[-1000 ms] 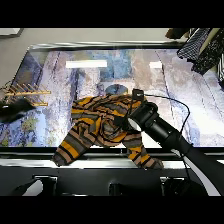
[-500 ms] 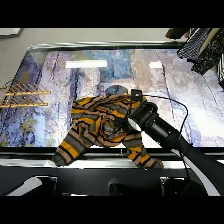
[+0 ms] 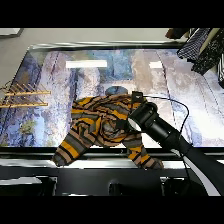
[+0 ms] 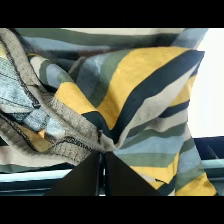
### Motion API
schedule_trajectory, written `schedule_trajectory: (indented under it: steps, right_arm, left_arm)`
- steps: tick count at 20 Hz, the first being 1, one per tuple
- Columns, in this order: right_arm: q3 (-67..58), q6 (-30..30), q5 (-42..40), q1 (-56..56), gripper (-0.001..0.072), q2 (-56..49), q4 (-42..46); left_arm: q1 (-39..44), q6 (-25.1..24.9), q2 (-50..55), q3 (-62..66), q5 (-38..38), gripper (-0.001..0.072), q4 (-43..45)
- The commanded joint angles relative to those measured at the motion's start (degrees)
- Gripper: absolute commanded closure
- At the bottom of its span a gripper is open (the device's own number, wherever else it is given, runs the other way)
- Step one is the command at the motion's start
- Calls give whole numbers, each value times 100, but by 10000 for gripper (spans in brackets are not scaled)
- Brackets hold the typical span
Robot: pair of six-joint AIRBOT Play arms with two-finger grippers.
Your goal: Fold the clothes and pants, and hang the long-sleeved shirts on hangers.
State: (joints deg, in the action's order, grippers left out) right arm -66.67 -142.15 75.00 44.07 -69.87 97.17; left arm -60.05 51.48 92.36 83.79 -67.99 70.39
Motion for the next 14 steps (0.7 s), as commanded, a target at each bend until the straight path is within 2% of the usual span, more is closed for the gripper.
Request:
schedule_trajectory:
  steps: [1, 9, 13, 14]
  right_arm:
    - [2, 0, 170, 4, 690, -2, -55]
    - [2, -42, 160, 4, 690, -4, -48]
    - [2, -44, 164, 4, 690, -4, -50]
    - [2, -44, 164, 4, 690, -4, -50]
  left_arm:
    - [85, -562, 431, 111, 317, 106, 120]
    - [149, -566, 970, 109, 415, 112, 129]
    - [328, -564, 1147, 98, 372, 124, 549]
    - [363, -566, 1158, 98, 332, 237, 634]
